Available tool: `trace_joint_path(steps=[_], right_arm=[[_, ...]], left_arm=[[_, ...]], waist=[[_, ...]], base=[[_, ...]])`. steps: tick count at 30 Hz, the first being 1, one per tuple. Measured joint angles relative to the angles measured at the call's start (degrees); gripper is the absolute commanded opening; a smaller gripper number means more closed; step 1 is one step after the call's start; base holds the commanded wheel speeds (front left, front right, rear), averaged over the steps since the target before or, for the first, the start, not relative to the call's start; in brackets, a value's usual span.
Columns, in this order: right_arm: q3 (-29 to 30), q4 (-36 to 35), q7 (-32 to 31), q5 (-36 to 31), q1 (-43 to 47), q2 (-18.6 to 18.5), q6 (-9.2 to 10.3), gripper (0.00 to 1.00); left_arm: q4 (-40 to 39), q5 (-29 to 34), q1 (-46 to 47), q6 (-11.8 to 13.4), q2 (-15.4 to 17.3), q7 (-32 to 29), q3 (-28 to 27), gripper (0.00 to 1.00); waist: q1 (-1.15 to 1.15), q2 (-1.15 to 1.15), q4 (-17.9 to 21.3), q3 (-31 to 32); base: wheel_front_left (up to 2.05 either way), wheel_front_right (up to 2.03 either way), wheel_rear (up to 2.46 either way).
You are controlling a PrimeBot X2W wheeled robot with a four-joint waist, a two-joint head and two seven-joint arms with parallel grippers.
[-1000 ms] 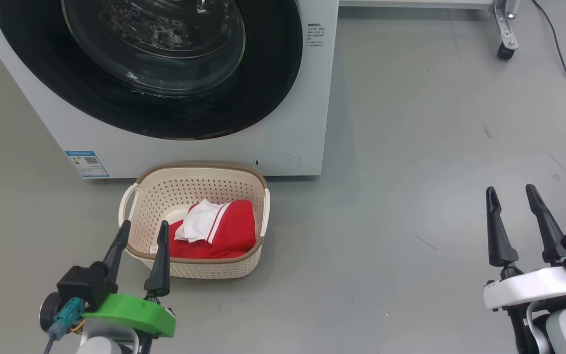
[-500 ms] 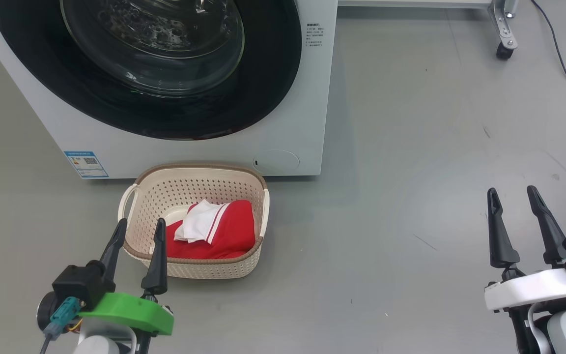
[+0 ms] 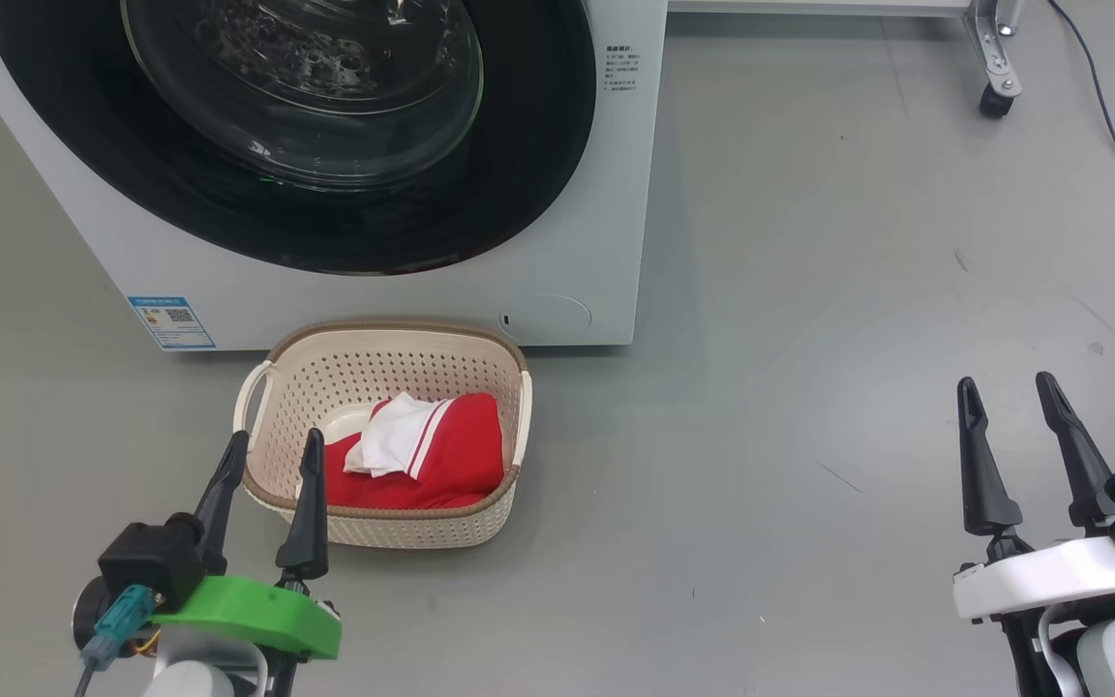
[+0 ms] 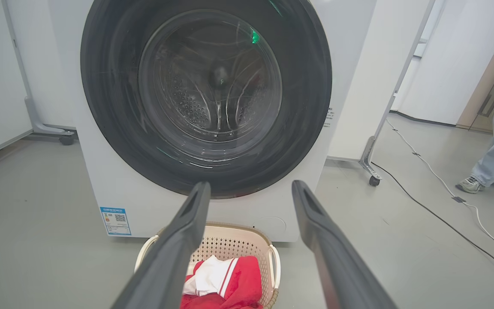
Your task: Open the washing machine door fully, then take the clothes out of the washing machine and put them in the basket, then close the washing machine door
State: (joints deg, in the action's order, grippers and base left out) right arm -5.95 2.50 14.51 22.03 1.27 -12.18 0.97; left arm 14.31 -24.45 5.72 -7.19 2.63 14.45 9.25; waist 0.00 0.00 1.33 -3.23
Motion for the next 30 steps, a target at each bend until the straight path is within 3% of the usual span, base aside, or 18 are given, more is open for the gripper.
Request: trace_joint_path(steps=[12, 13, 22, 30], right_arm=[[0.6, 0.0, 0.0, -0.5, 0.2, 0.6, -0.87, 1.00], [0.6, 0.0, 0.0, -0.5, 0.2, 0.7, -0.89, 0.00], [-0.1, 3.2, -0.1, 0.5, 2.2, 2.9, -0.90, 0.00], [0.4, 3.4, -1.4, 7.3, 2.2, 3.4, -1.45, 0.00]], left_arm=[[-0.2, 0.0, -0.1, 0.0, 0.0, 0.0, 0.1, 1.00], [-0.2, -0.2, -0.1, 0.0, 0.0, 0.0, 0.1, 0.00], [2.7, -1.6, -2.0, 0.0, -0.5, -0.3, 0.5, 0.00], [2.0, -7.9, -2.2, 0.0, -0.5, -1.4, 0.2, 0.00]], waist=[[0.00, 0.00, -0.1, -0.3], [0.00, 0.00, -0.1, -0.3], [0.00, 0.00, -0.1, -0.2], [0.00, 0.00, -0.2, 0.1]], base=[[0.00, 0.00, 0.00], [0.00, 0.00, 0.00], [0.00, 0.00, 0.00], [0.00, 0.00, 0.00]])
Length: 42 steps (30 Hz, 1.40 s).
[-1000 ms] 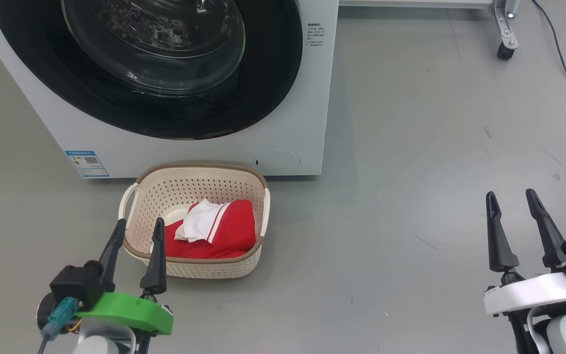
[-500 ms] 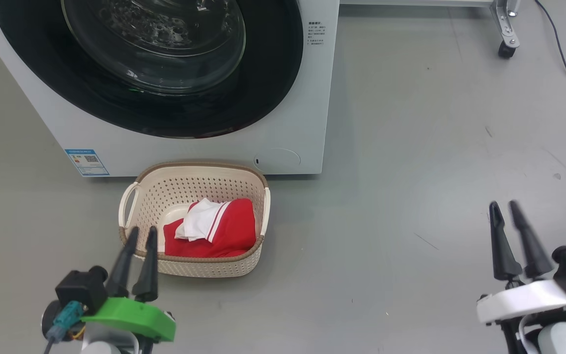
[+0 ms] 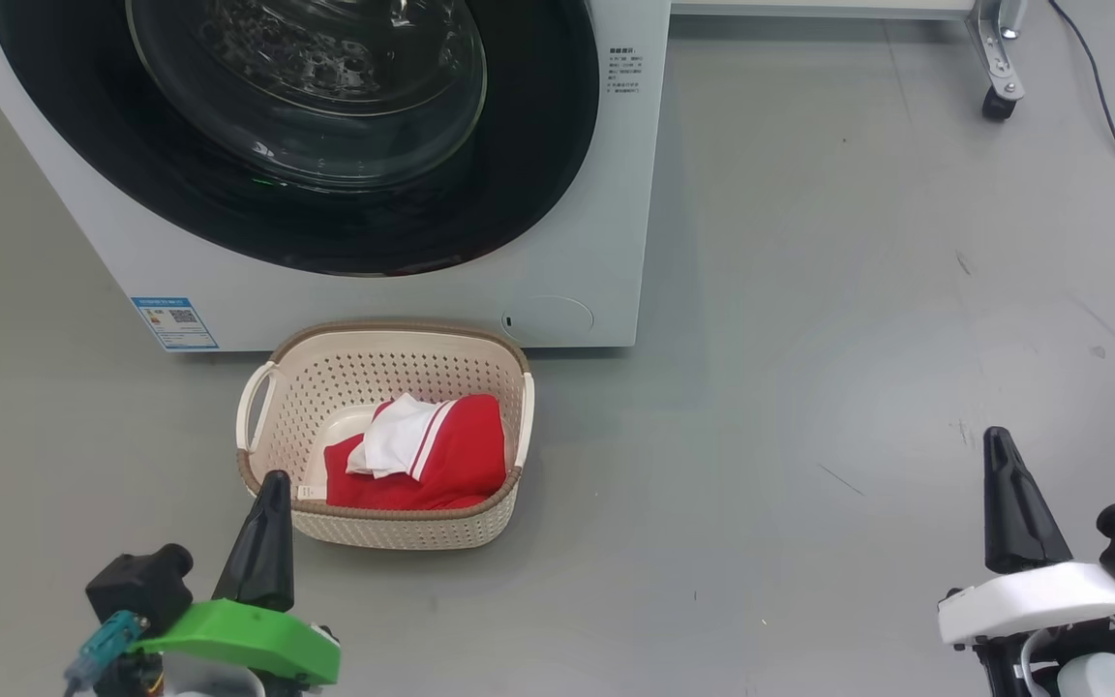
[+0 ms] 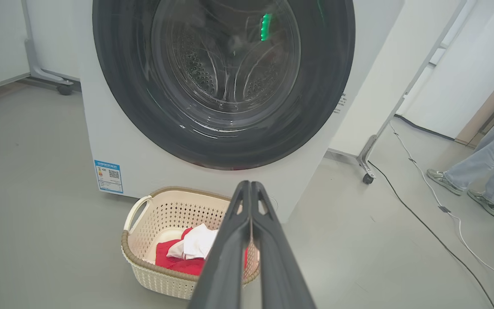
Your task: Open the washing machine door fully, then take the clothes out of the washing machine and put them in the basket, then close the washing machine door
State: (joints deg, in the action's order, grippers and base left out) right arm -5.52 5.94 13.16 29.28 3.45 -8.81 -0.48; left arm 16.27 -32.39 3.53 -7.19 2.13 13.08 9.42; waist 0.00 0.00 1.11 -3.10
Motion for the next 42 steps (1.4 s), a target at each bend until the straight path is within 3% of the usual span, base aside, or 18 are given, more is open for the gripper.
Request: trace_joint_path(steps=[42], right_arm=[[5.2, 4.0, -8.3, 29.0, -2.3, 2.4, -2.68, 0.00]], left_arm=[[-0.6, -28.1, 0.0, 0.0, 0.6, -7.8, -4.7, 0.00]], waist=[[0.00, 0.00, -0.5, 1.3]], base=[[0.00, 0.00, 0.00]])
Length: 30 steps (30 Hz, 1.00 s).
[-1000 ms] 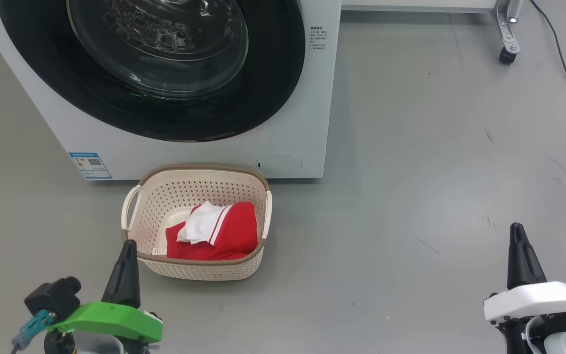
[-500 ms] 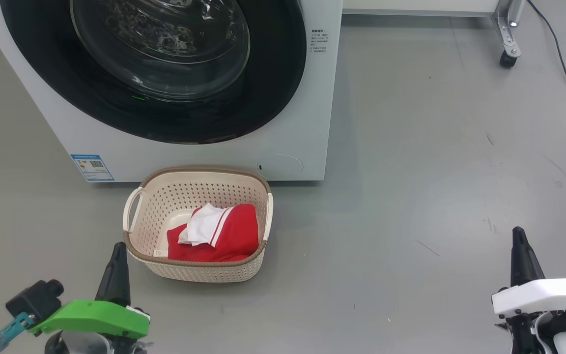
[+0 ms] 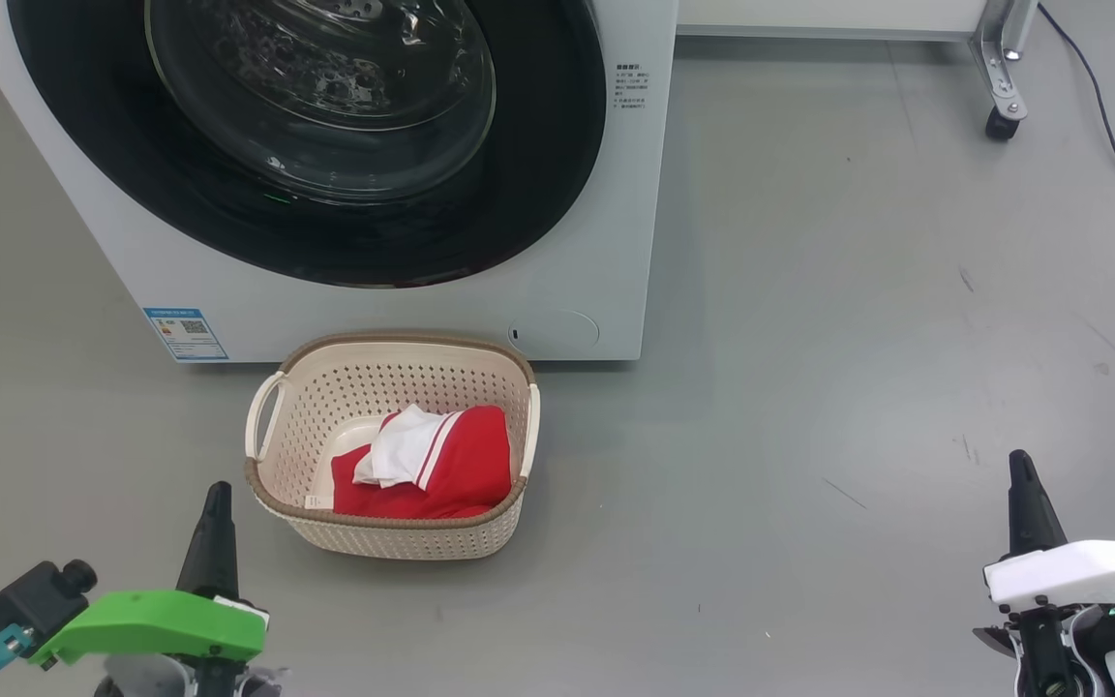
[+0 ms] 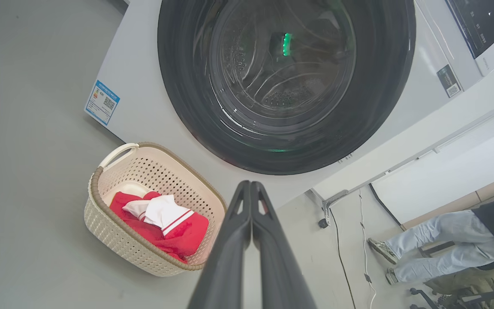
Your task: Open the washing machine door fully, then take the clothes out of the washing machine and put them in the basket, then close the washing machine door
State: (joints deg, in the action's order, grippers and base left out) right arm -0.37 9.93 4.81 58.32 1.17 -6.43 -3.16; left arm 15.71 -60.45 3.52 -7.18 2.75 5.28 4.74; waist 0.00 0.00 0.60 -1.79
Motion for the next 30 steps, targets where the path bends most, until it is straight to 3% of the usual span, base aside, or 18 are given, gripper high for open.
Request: trace_joint_path(steps=[30], right_arm=[[3.5, 3.6, -5.6, 20.8, -2.4, 1.6, -2.24, 0.00]], left_arm=[[0.0, -20.5, 0.0, 0.0, 0.7, -5.2, -3.1, 0.00]], waist=[[0.00, 0.00, -0.4, 1.0]], base=[[0.00, 0.00, 0.00]])
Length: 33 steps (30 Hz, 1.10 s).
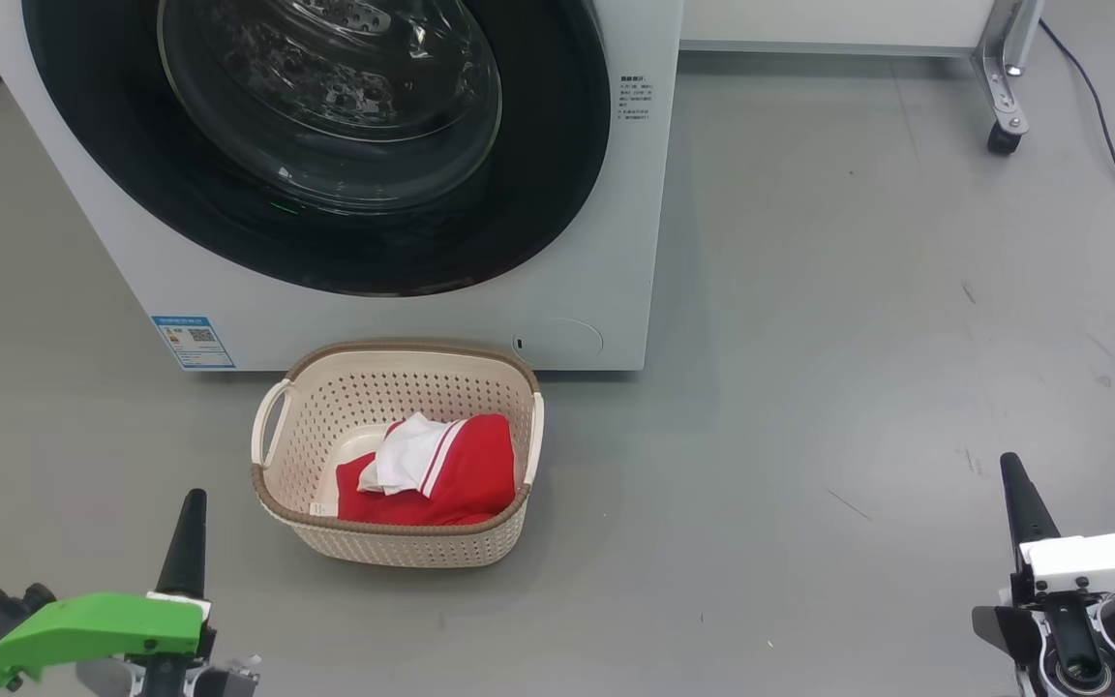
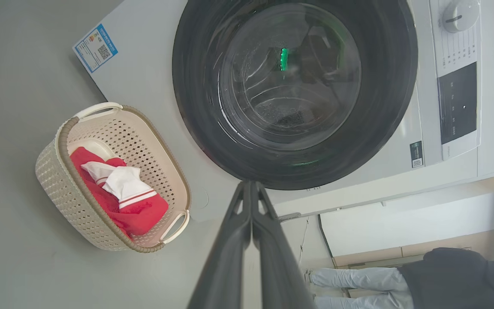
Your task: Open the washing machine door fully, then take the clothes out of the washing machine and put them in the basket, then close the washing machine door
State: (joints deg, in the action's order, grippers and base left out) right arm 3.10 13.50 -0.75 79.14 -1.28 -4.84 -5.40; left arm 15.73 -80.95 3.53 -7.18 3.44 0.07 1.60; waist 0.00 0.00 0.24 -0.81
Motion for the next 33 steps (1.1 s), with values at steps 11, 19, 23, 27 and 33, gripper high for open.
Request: trace_joint_path(steps=[11, 19, 23, 27, 33], right_arm=[[1.3, 1.3, -2.0, 7.6, -1.0, 0.6, -0.62, 0.00], [2.3, 2.2, -3.6, 13.8, -1.9, 1.2, -1.29, 0.00], [2.4, 2.3, -3.6, 14.1, -1.9, 1.2, -1.54, 0.00], [2.4, 2.4, -3.6, 14.1, -1.9, 1.2, -1.54, 0.00], [2.4, 2.4, -3.6, 14.1, -1.9, 1.2, -1.54, 0.00]], left_arm=[[0.0, -7.3, 0.0, 0.0, 0.4, -1.7, -1.4, 0.00], [0.0, -13.4, 0.0, 0.0, 0.6, -3.1, -2.2, 0.00], [0.0, -13.9, 0.0, 0.0, 0.7, -3.5, -2.4, 0.00], [0.0, -13.9, 0.0, 0.0, 0.7, -3.5, -2.4, 0.00], [0.1, -13.9, 0.0, 0.0, 0.7, -3.5, -2.5, 0.00]], waist=[[0.00, 0.00, -0.1, 0.4], [0.00, 0.00, -0.2, 0.7], [0.00, 0.00, -0.2, 0.7], [0.00, 0.00, -0.2, 0.7], [0.00, 0.00, -0.2, 0.7]], base=[[0.00, 0.00, 0.00], [0.00, 0.00, 0.00], [0.00, 0.00, 0.00], [0.00, 0.00, 0.00], [0.00, 0.00, 0.00]])
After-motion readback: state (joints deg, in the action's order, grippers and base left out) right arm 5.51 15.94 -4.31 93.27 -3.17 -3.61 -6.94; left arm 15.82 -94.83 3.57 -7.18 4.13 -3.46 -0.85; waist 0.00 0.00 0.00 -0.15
